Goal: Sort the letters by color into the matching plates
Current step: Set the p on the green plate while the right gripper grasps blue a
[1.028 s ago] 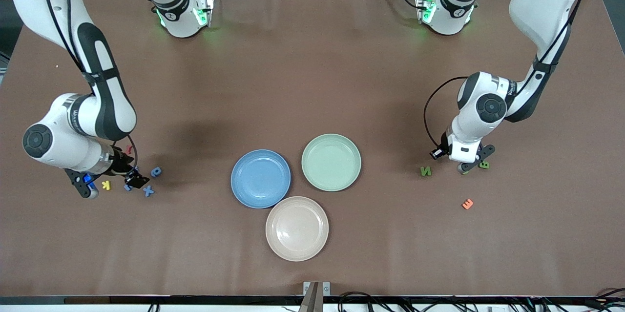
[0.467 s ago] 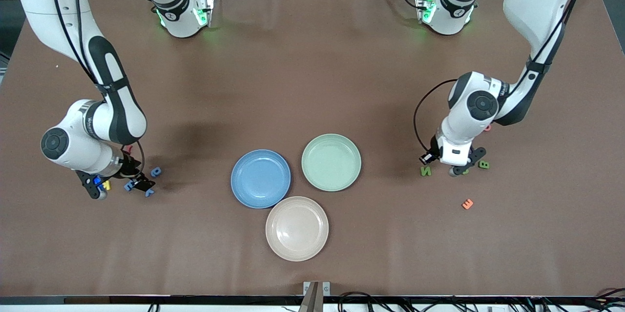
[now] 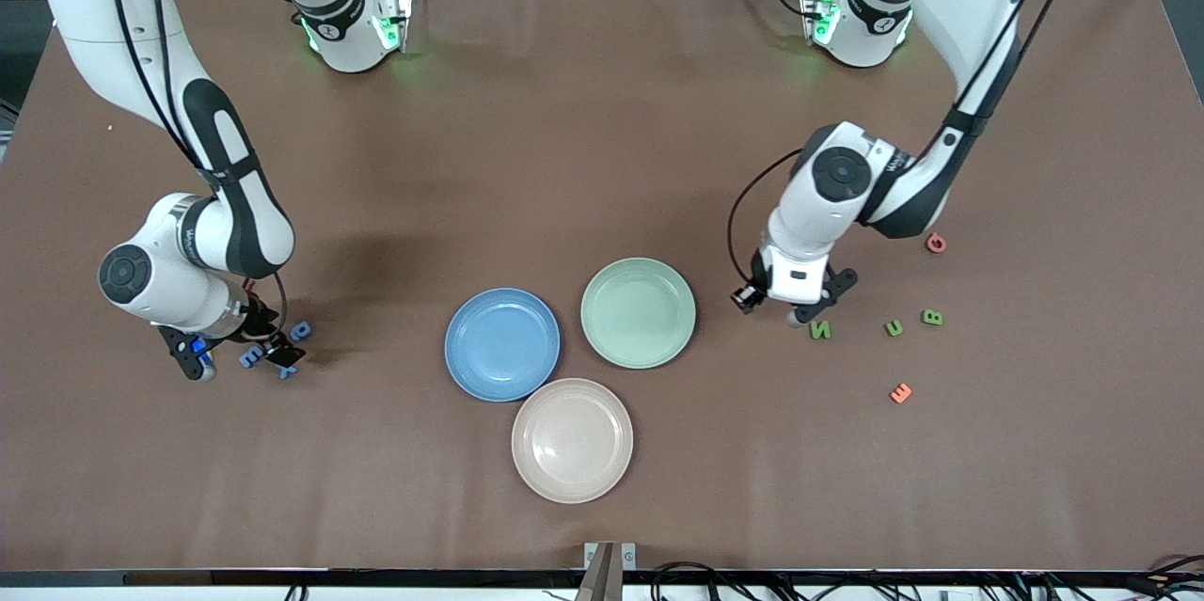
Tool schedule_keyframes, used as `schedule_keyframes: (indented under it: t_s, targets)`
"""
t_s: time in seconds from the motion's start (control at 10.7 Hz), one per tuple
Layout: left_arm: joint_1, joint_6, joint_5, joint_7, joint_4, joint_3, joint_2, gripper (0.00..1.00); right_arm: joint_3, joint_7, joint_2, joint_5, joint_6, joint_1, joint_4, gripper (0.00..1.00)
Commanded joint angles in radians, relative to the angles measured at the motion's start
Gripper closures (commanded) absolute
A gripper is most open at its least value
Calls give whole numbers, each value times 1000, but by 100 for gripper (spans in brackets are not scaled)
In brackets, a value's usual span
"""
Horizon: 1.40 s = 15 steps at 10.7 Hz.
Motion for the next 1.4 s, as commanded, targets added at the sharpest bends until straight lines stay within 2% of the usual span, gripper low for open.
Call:
schedule_keyframes:
  t_s: [0.0, 0.19, 0.37, 0.65, 0.84, 1.03, 1.31]
  targets:
    - [-89, -5, 22, -114, 120, 5, 69, 100, 7, -18, -4, 21, 41, 3, -31, 0]
    - [-123, -3, 24, -117, 166, 5, 98, 100, 9, -18, -2, 19, 56, 4, -46, 6]
    - [-159, -3, 28, -116, 218, 8, 144, 100, 15, -21, 4, 19, 79, 6, -56, 19]
    - [-181, -3, 30, -114, 237, 13, 164, 100, 17, -21, 7, 19, 87, 10, -68, 41]
    - [-181, -3, 51, -99, 237, 19, 167, 1, 18, -38, 5, 19, 87, 12, -79, 51]
    - [-180, -3, 78, -105, 237, 21, 168, 0, 18, -67, 5, 21, 86, 12, -83, 65]
    - [-158, -8, 104, -99, 234, 45, 162, 0, 24, -90, 5, 19, 87, 13, -83, 76]
